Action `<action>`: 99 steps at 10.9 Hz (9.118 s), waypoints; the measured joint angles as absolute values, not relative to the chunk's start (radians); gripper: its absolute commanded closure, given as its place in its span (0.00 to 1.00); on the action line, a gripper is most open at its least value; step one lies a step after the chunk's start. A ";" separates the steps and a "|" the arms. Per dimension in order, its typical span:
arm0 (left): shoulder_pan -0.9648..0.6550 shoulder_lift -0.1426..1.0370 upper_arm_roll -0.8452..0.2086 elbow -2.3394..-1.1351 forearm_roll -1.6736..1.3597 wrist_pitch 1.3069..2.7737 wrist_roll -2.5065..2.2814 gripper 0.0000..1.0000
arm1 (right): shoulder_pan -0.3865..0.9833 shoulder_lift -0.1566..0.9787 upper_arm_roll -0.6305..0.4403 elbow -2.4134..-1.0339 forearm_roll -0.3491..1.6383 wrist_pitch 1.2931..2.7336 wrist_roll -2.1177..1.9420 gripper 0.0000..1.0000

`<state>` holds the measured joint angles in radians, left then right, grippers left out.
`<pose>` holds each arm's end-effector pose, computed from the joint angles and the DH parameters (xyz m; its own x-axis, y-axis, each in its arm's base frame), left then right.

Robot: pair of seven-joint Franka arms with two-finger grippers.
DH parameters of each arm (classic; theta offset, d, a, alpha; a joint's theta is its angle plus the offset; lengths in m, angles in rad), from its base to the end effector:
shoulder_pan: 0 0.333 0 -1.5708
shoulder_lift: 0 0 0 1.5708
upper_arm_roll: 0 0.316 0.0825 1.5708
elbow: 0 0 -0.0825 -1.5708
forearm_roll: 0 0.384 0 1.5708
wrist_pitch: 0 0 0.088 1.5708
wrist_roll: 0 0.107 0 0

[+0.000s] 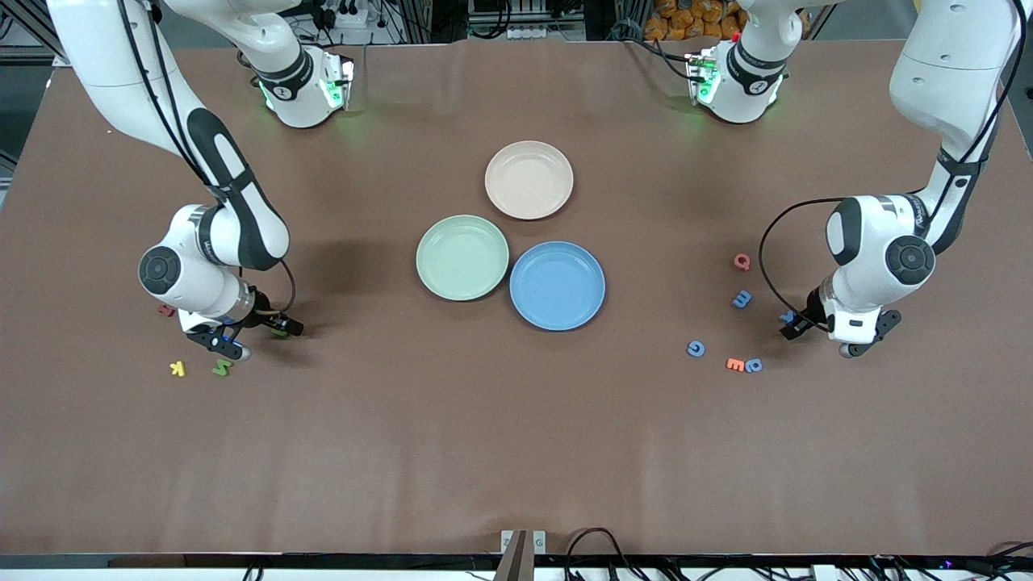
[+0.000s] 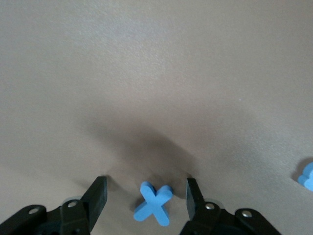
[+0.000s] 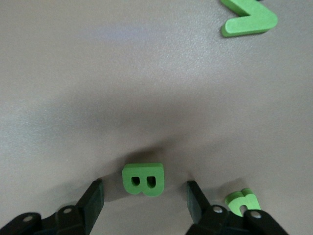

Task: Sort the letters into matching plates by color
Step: 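Lower the right gripper onto the green B while the left gripper lowers onto X, then grasp and lift the green B while the left gripper grasps the blue X, then drop the B on the green plate while the left gripper drops X, then move the right gripper to the green n while the left gripper reaches G, then grasp the green n with the right gripper while the left gripper grasps G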

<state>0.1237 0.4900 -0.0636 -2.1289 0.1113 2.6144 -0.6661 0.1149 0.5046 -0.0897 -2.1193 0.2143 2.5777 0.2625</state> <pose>0.5714 0.0314 0.1746 0.8037 0.5949 0.0132 0.5950 -0.8034 -0.0224 0.5696 0.0098 0.1670 0.9157 -0.3972 -0.0610 -0.4002 -0.9151 -0.0490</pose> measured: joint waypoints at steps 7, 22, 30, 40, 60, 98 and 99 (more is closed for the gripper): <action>0.124 0.490 -0.088 -2.123 0.100 2.626 -0.674 1.00 | 0.116 0.498 -0.090 -2.120 0.214 2.585 0.263 0.59; 0.119 0.449 -0.192 -2.069 0.100 2.580 -0.675 1.00 | 0.244 0.418 -0.068 -2.125 0.215 2.528 0.385 0.73; 0.069 0.440 -0.337 -2.001 0.100 2.493 -0.830 1.00 | 0.588 0.399 -0.059 -2.126 0.215 2.474 0.665 0.73; -0.147 0.447 -0.345 -1.967 0.100 2.470 -1.069 1.00 | 0.666 0.400 -0.015 -2.128 0.215 2.461 0.814 0.00; -0.356 0.598 -0.314 -1.835 0.111 2.467 -1.350 0.00 | 0.148 0.397 0.026 -2.118 -0.062 2.424 0.286 0.00; -0.003 0.602 -0.290 -1.961 0.336 2.578 -0.895 0.14 | -0.174 0.386 0.094 -2.327 -0.142 2.711 -0.053 0.72; -0.002 0.602 -0.290 -1.961 0.336 2.579 -0.895 0.14 | -0.174 0.386 0.094 -2.327 -0.142 2.713 -0.053 0.76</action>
